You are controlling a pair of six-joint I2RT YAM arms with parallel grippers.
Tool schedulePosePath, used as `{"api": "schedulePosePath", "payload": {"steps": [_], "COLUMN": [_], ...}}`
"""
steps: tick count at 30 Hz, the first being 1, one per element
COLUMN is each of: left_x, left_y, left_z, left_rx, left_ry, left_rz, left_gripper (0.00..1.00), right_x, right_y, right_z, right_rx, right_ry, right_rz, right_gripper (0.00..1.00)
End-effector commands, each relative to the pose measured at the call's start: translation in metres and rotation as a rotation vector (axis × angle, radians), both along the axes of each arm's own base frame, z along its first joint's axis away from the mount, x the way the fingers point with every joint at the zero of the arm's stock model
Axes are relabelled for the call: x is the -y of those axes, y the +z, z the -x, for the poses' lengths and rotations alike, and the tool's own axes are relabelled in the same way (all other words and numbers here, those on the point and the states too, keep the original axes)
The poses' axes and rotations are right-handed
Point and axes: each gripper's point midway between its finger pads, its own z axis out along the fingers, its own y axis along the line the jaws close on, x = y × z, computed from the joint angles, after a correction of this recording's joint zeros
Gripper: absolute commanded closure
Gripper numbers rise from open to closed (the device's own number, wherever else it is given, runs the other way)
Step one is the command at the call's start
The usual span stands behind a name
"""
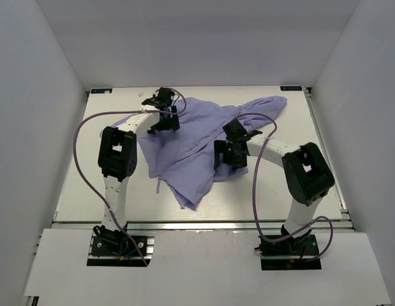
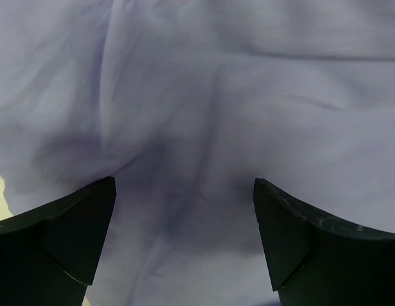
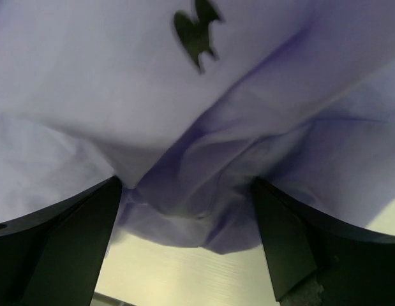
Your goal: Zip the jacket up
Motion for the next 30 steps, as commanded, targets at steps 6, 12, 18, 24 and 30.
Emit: {"api": "schedulePosePath", "payload": {"steps": [6, 12, 18, 24, 30], "left_x": [-0.020, 0.021, 0.106, 0.141, 0.141], "left_y": [-0.016, -0.042, -0.047, -0.030, 0.024], "left_z": [0.042, 0.138, 0.226, 0.227, 0.181], "left_rx": [-0.113, -0.214, -0.378, -0.342, -0.156], "left_ry": [0.067, 0.032, -0.123, -0.171, -0.200], "left_rz": [0.016, 0.243, 0.367, 0.466, 0.381], "left_gripper": [0.02, 0.02, 0.02, 0.02, 0.02], "right_x": [0.054, 0.116, 0.149, 0.162, 0.148], "right_y": [-0.027, -0.032, -0.023, 0.016, 0.075], "right_z": [-0.029, -0.074, -0.158, -0.235, -0.214], "right_rx": [-0.040, -0.035, 0.069, 0.205, 0.283], "right_ry": [-0.140, -0.244, -0.263, -0.229, -0.168], "right_rz": [0.123, 0.158, 0.177, 0.152, 0.075], "right_gripper": [0.11, 0.11, 0.11, 0.11, 0.11]}}
